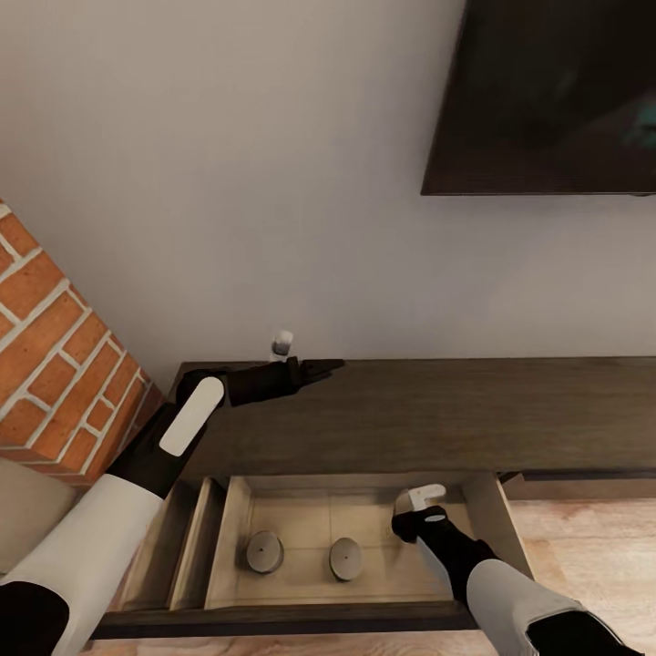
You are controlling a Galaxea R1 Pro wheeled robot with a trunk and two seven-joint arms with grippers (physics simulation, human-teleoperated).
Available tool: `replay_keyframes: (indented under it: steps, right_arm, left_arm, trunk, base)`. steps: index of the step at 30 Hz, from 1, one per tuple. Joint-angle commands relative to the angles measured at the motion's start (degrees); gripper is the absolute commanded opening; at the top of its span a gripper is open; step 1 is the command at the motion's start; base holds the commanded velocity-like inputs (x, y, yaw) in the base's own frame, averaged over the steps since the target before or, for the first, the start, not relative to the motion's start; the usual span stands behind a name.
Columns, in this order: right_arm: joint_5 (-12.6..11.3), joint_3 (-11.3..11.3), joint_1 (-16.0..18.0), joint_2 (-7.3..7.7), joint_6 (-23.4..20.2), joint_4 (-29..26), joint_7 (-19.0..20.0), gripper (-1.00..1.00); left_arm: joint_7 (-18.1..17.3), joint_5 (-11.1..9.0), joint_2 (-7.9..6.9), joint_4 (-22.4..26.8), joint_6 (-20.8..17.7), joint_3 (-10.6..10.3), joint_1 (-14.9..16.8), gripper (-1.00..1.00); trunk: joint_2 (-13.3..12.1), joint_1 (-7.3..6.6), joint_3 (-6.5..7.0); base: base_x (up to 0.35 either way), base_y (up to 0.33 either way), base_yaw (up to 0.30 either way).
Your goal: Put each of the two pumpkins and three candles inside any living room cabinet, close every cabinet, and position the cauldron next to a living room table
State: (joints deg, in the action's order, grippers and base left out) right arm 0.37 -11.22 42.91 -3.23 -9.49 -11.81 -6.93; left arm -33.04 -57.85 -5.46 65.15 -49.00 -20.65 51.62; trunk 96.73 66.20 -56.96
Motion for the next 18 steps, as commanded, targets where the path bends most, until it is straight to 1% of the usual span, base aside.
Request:
replay_keyframes:
  steps: [1,4,9,18]
  right_arm:
    - [0.09,0.02,0.33,0.08,0.33,0.16,0.18,-1.00]
    - [0.09,0.03,0.64,0.60,1.27,0.33,0.51,-1.00]
    - [-0.09,0.05,0.73,0.72,2.59,0.48,0.59,-1.00]
    - [-0.12,-0.03,0.73,0.53,-0.32,0.85,0.49,-1.00]
  left_arm:
    - [0.00,-0.01,-0.06,0.00,0.01,0.00,-0.01,1.00]
    - [-0.01,0.00,-0.14,0.04,0.04,0.00,-0.03,1.00]
    - [0.01,-0.01,-0.16,0.00,0.04,0.00,-0.03,1.00]
    - [0.08,0.00,-0.16,-0.02,0.04,0.00,-0.03,1.00]
  trunk:
    - [0.00,0.00,0.00]
    - [0.00,0.00,0.00]
    - [0.00,0.00,0.00]
    - [0.00,0.00,0.00]
  base:
    - [0.000,0.000,0.000]
    - [0.000,0.000,0.000]
    - [0.000,0.000,0.000]
    - [0.000,0.000,0.000]
